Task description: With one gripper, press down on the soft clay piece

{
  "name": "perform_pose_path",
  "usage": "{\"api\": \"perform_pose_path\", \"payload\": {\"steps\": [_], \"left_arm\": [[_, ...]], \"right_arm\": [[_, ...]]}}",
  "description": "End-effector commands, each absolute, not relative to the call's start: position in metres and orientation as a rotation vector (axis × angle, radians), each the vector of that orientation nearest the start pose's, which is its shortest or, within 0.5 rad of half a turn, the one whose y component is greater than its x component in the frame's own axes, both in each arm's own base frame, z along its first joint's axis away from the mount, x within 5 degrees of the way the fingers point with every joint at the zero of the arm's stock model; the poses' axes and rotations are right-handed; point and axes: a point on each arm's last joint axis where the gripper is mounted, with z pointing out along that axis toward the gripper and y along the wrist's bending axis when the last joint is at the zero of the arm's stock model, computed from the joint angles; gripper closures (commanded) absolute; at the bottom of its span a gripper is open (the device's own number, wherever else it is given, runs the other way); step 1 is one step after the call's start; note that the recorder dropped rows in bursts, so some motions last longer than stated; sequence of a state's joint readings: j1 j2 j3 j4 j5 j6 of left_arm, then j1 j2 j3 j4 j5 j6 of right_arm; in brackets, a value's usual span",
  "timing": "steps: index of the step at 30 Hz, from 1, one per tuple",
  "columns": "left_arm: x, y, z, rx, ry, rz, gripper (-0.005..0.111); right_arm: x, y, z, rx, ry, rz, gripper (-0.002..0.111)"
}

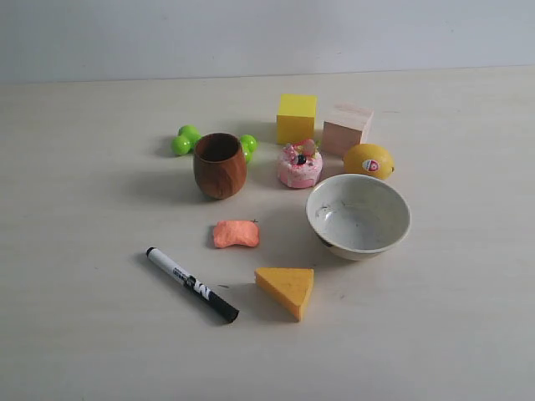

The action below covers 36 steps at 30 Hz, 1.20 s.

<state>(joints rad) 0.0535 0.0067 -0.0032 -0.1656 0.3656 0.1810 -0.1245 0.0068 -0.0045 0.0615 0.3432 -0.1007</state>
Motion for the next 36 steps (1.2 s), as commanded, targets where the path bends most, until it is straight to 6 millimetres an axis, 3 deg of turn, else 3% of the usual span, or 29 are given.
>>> {"api": "perform_pose_path", "payload": {"steps": [1, 9, 19, 30, 36], "left_arm": [[0.053, -0.002, 0.181, 0.014, 1.837, 0.010, 0.107], [0.054, -0.002, 0.183, 0.012, 1.819, 0.012, 0.107], [0.056, 0.002, 0.206, -0.030, 1.560, 0.040, 0.107], [0.056, 0.002, 0.207, -0.030, 1.557, 0.040, 0.107], [0.056, 0.001, 0.207, -0.141, 1.548, -0.084, 0.107]], "right_arm": [[0.053, -0.005, 0.183, 0.060, 1.822, -0.106, 0.108], [0.053, -0.005, 0.183, 0.060, 1.822, -0.106, 0.108], [0.053, -0.005, 0.183, 0.060, 1.822, -0.106, 0.108], [0.053, -0.005, 0.183, 0.060, 1.822, -0.106, 0.108], [0.053, -0.005, 0.183, 0.060, 1.822, -0.106, 0.108]]}}
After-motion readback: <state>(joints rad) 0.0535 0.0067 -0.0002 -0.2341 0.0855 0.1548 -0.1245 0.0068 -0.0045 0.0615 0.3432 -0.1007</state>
